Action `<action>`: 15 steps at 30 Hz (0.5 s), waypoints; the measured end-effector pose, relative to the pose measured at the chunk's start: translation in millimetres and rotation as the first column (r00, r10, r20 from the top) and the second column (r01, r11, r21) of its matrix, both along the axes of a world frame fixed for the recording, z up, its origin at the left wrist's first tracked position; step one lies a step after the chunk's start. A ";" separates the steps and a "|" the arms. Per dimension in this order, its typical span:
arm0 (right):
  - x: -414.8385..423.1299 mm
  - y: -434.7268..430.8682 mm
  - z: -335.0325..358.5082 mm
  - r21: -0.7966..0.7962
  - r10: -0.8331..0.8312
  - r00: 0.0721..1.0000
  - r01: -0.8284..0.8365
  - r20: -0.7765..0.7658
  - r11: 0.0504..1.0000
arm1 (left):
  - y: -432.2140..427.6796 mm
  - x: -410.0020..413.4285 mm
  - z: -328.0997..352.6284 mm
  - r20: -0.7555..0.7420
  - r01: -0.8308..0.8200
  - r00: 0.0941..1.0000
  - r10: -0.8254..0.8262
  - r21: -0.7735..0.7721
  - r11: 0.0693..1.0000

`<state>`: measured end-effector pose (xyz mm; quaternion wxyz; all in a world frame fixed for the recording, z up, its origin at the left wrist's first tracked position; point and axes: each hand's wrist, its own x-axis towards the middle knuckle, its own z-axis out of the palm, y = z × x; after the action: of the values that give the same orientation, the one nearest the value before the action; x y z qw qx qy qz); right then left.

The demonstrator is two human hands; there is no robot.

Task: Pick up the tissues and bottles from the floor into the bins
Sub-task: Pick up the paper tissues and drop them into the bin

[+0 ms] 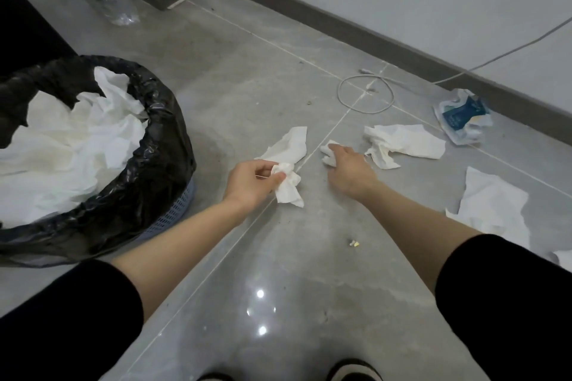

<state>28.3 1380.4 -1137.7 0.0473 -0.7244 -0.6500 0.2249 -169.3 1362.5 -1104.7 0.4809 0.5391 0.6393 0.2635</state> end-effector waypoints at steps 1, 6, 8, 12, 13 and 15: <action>0.0 -1.1 -5.1 -0.018 -0.009 1.000 0.009 -0.003 1.000 | -0.2 -2.1 0.3 0.005 -0.011 1.000 0.011 -0.007 1.000; -1.5 -6.7 -11.8 0.040 0.030 0.999 -0.031 0.038 0.999 | -5.3 -7.9 -1.0 0.043 -0.069 0.997 0.070 -0.027 0.997; -2.9 -8.1 -9.6 0.053 -0.015 0.999 0.017 -0.050 0.998 | -9.3 -6.2 -0.2 0.052 -0.095 0.994 0.096 -0.030 0.995; -10.5 -12.8 6.0 0.064 -0.201 0.907 0.241 -0.371 0.968 | -15.5 -0.9 9.2 0.063 -0.140 0.988 0.139 0.010 0.990; -13.9 -14.7 11.4 0.071 -0.230 0.857 0.294 -0.462 0.953 | -16.8 0.1 13.3 0.063 -0.150 0.987 0.148 0.032 0.988; -21.6 -19.0 27.1 0.067 -0.255 0.762 0.364 -0.596 0.929 | -17.7 1.7 26.2 0.051 -0.169 0.985 0.165 0.100 0.980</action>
<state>6.7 1361.4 -1110.6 0.3433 -0.7121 -0.4931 0.3632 -167.6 1344.8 -1078.6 0.4416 0.5022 0.6574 0.3474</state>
